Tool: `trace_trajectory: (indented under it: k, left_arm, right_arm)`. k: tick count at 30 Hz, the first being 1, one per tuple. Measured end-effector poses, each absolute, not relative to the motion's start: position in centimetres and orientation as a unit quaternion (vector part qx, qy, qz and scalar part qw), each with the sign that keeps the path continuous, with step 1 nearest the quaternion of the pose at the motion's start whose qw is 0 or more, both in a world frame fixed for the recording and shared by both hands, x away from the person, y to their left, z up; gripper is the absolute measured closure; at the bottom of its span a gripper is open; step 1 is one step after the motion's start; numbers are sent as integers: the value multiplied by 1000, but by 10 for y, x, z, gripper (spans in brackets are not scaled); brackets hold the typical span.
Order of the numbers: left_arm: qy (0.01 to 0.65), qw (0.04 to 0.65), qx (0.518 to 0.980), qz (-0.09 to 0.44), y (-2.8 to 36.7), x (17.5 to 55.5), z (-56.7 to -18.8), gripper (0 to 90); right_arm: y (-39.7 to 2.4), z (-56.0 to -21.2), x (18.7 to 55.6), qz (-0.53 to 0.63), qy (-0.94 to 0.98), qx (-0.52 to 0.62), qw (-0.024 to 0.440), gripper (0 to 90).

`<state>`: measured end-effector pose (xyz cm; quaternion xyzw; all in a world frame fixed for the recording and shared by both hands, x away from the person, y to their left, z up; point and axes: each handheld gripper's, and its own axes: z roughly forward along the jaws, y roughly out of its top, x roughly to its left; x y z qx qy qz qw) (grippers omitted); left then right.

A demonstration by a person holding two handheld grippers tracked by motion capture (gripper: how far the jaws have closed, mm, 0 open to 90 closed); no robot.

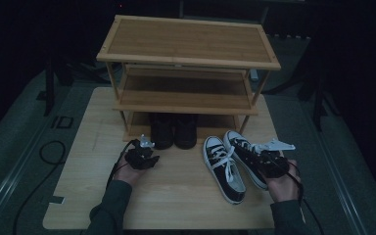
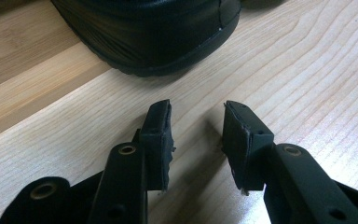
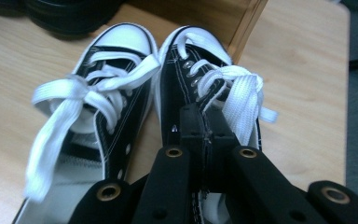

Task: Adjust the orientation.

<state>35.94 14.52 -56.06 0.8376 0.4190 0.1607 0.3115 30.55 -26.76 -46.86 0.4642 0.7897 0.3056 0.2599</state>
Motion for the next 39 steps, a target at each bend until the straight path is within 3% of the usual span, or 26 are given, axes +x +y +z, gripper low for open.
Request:
trace_trajectory:
  k: [9, 11, 16, 21, 25, 29, 39]
  left_arm:
    - [419, 312, 837, 161, 145, 359, -561, 626]
    - [418, 312, 838, 161, 146, 359, -561, 626]
    - [419, 311, 837, 161, 145, 359, -561, 626]
    - [419, 312, 838, 161, 145, 359, -561, 625]
    - [419, 312, 838, 161, 145, 359, -561, 626]
    - [419, 312, 838, 161, 145, 359, -561, 625]
    - [419, 313, 837, 161, 145, 359, -561, 625]
  right_arm:
    - [-259, -483, 309, 288, 772, 460, 332, 892]
    - [-259, -486, 312, 291, 779, 462, 310, 891]
    - [-254, -490, 309, 280, 791, 448, 310, 891]
    - [-252, -495, 308, 276, 816, 433, 266, 880]
    - [-257, -497, 308, 277, 825, 432, 235, 816]
    - [-262, -491, 308, 309, 820, 444, 187, 596]
    - [-253, -492, 308, 294, 836, 440, 149, 359]
